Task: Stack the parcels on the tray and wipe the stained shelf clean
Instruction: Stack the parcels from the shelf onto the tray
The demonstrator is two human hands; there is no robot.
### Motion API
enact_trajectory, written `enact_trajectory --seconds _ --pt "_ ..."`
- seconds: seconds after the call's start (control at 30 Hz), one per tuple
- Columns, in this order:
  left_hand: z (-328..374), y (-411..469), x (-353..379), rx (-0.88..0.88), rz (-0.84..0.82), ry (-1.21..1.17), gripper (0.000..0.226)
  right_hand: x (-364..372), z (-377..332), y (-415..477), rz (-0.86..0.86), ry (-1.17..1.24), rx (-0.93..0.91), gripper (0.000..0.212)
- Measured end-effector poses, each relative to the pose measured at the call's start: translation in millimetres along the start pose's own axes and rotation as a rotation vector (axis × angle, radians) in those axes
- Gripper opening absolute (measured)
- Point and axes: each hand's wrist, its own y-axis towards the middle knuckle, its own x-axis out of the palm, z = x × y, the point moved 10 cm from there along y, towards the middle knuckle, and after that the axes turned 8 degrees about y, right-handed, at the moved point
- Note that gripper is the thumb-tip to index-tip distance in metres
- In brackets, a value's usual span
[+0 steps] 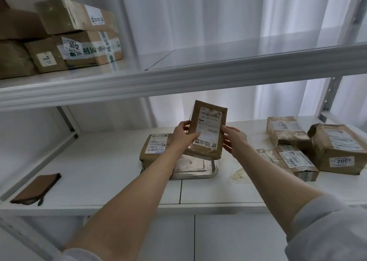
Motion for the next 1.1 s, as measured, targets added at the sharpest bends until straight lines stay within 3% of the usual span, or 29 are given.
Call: enact_trajectory --seconds 0.2,0.37,0.57,0.77,1.0,1.1 --pt "-13.7 1.4 6.8 -0.141 -0.007 -0.154 0.044 -2.9 -6.9 -1.2 -0.052 -0.078 0.000 0.021" --pt "-13.4 1.2 13.7 -0.158 -0.023 -0.301 0.082 -5.1 -6.5 5.5 -0.059 -0.113 0.002 0.029" --pt "-21.2 3.6 15.4 -0.249 -0.013 -0.449 0.067 -8.8 -6.9 14.1 -0.018 -0.077 0.008 0.033" --pt "-28.2 8.1 13.3 -0.266 -0.021 -0.428 0.047 -3.7 4.3 14.5 -0.047 -0.076 0.069 0.006" --pt "-25.2 5.4 19.9 -0.216 -0.093 -0.425 0.054 4.9 10.0 17.1 -0.083 -0.066 0.147 0.013" --pt "-21.0 4.5 21.3 -0.174 -0.111 -0.407 0.056 4.9 17.0 16.2 -0.114 -0.104 0.234 0.033"
